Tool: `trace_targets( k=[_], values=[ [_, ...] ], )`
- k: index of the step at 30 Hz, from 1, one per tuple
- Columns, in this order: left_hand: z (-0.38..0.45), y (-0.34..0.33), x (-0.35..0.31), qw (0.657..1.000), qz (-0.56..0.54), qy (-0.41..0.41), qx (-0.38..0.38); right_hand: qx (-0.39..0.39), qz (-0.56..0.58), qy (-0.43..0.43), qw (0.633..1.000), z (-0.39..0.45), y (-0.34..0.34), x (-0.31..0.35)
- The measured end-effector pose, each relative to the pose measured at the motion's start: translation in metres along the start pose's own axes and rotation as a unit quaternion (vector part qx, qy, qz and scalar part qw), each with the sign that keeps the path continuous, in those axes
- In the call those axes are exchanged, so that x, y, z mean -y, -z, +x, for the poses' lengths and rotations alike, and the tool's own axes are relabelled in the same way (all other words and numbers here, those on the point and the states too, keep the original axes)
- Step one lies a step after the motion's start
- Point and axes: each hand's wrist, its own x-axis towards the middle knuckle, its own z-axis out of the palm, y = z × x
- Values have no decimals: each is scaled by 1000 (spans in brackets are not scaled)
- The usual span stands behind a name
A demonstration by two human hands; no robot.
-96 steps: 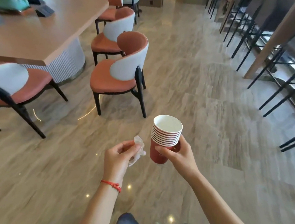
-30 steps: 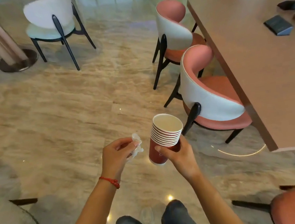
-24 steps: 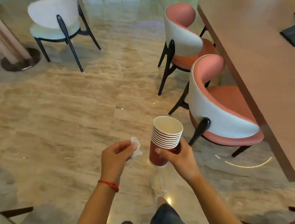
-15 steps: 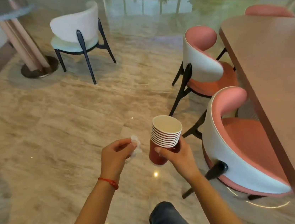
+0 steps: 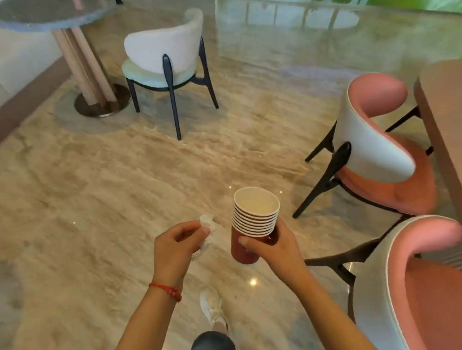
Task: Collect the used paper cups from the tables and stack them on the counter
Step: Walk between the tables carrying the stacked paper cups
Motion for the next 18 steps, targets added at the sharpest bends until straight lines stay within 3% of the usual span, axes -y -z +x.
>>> trace_targets(
  k=[6,18],
  values=[
    [87,5,-22,999,-16,0,-39,43,7,7,999,102,-33,18],
    [190,79,-61,981,-82,9,-175,220,-21,28,975,237,-150,71]
  ],
)
